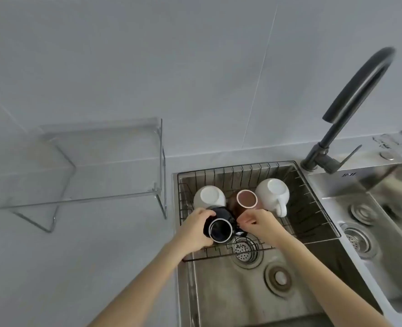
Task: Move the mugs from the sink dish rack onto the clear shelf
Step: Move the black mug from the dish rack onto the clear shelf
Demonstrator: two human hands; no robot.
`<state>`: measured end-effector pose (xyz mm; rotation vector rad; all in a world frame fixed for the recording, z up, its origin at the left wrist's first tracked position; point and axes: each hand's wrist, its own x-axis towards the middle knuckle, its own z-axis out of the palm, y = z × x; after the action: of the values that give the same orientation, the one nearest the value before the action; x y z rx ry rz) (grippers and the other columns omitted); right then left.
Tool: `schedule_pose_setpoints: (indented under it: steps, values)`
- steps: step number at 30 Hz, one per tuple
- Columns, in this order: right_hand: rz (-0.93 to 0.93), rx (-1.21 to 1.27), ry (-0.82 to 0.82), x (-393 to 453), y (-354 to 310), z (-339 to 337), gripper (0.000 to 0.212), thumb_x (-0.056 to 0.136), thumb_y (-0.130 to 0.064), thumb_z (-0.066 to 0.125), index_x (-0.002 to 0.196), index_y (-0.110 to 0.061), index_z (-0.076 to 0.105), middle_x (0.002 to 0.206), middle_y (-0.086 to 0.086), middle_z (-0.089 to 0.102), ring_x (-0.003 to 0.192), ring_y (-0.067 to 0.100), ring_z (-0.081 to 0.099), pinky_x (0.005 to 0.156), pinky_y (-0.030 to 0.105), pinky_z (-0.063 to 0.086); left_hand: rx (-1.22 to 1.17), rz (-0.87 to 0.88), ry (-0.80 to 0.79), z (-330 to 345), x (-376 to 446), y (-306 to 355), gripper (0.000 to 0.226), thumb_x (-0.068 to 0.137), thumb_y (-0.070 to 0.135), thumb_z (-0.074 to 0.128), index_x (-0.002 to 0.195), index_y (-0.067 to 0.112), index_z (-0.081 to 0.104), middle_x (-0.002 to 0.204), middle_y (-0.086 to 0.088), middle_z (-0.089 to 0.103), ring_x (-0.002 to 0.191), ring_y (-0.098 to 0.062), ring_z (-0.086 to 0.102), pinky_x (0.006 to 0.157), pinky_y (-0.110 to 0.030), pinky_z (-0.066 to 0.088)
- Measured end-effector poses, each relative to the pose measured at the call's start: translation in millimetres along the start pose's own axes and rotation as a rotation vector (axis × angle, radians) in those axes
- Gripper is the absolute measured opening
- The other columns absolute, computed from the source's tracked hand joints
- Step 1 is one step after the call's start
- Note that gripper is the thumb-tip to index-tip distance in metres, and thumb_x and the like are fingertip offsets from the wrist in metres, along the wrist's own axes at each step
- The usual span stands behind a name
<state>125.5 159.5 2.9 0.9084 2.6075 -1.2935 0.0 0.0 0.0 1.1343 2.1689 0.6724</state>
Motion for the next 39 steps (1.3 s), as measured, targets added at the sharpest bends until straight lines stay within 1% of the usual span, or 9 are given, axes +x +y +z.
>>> schedule_pose_setpoints:
  steps: [7, 13, 16, 21, 26, 29, 33, 36, 39]
  values:
    - [0.007, -0.079, -0.06, 1.7, 14.2, 11.6, 0.027, 0.072, -0.02, 0.073, 0.097, -0.011, 0.068, 0.09, -0.004, 0.064, 0.089, 0.009, 0.057, 0.083, 0.022, 0.043, -0.015, 0.005, 0.084, 14.5, 2.9, -7.0, 0.081, 0.068, 0.014, 0.073, 0.136, 0.017, 0.031, 0.139, -0.006, 0.036, 0.127, -0.021, 0.041, 0.102, -0.027, 0.034]
    - [0.023, -0.034, -0.009, 4.4, 18.0, 18.3, 0.019, 0.066, -0.02, 0.077, 0.077, -0.021, 0.061, 0.077, -0.008, 0.061, 0.099, 0.022, 0.056, 0.085, 0.034, 0.048, -0.01, -0.002, 0.122, 26.0, 5.4, -10.1, 0.095, 0.061, 0.02, 0.08, 0.14, 0.017, 0.026, 0.147, -0.004, 0.032, 0.135, -0.02, 0.033, 0.111, -0.03, 0.027]
    - [0.011, -0.013, 0.038, 3.5, 17.5, 21.6, 0.017, 0.066, -0.018, 0.076, 0.076, -0.02, 0.063, 0.068, -0.015, 0.055, 0.1, 0.021, 0.051, 0.079, 0.029, 0.042, -0.001, -0.019, 0.121, 26.5, 5.2, -11.9, 0.097, 0.063, 0.022, 0.079, 0.142, 0.018, 0.024, 0.151, -0.005, 0.03, 0.139, -0.021, 0.027, 0.113, -0.032, 0.022]
    - [0.004, 0.071, 0.076, 1.6, 11.7, 11.0, 0.017, 0.068, -0.013, 0.077, 0.081, -0.016, 0.066, 0.078, -0.001, 0.066, 0.077, 0.009, 0.062, 0.071, 0.018, 0.046, -0.018, -0.016, 0.155, 22.0, 1.8, -6.0, 0.095, 0.065, 0.027, 0.078, 0.142, 0.015, 0.024, 0.15, -0.005, 0.033, 0.137, -0.022, 0.03, 0.111, -0.028, 0.023]
    - [-0.043, 0.143, 0.172, -7.9, -13.5, -18.3, 0.018, 0.069, -0.012, 0.076, 0.084, -0.016, 0.068, 0.086, 0.006, 0.073, 0.086, 0.023, 0.067, 0.086, 0.039, 0.053, -0.046, 0.083, 0.282, -9.5, -2.9, 18.5, 0.092, 0.062, 0.026, 0.08, 0.139, 0.014, 0.032, 0.145, -0.004, 0.04, 0.133, -0.022, 0.036, 0.108, -0.026, 0.025]
    - [-0.118, 0.141, 0.24, -15.0, -42.9, -46.3, 0.016, 0.071, -0.016, 0.075, 0.087, -0.018, 0.069, 0.083, -0.009, 0.072, 0.085, 0.024, 0.069, 0.083, 0.043, 0.054, -0.089, 0.163, 0.375, -42.3, -10.7, 41.0, 0.087, 0.061, 0.027, 0.08, 0.135, 0.017, 0.037, 0.136, 0.001, 0.049, 0.125, -0.017, 0.043, 0.102, -0.023, 0.029]
    - [-0.26, 0.198, 0.302, -20.2, -99.2, -81.1, 0.013, 0.071, -0.014, 0.075, 0.075, -0.025, 0.068, 0.066, -0.021, 0.071, 0.07, -0.007, 0.066, 0.072, 0.013, 0.051, -0.124, 0.255, 0.495, -96.0, -25.9, 64.9, 0.079, 0.063, 0.031, 0.079, 0.131, 0.02, 0.042, 0.12, 0.01, 0.054, 0.11, -0.007, 0.047, 0.093, -0.02, 0.036]
    - [-0.372, 0.196, 0.293, -17.5, -148.4, -91.1, 0.016, 0.072, -0.014, 0.074, 0.072, -0.029, 0.068, 0.066, -0.019, 0.071, 0.069, -0.001, 0.067, 0.07, 0.01, 0.052, -0.194, 0.286, 0.551, -139.9, -39.6, 67.9, 0.075, 0.061, 0.028, 0.081, 0.127, 0.015, 0.049, 0.107, 0.02, 0.052, 0.103, 0.002, 0.049, 0.09, -0.012, 0.038]
    - [-0.444, 0.189, 0.305, -1.9, -190.1, -87.5, 0.013, 0.072, -0.017, 0.073, 0.07, -0.029, 0.068, 0.06, -0.021, 0.069, 0.063, 0.0, 0.067, 0.068, 0.012, 0.052, -0.283, 0.248, 0.6, -182.0, -49.4, 55.3, 0.076, 0.056, 0.028, 0.084, 0.125, 0.017, 0.052, 0.109, 0.012, 0.059, 0.105, -0.004, 0.056, 0.093, -0.015, 0.043]
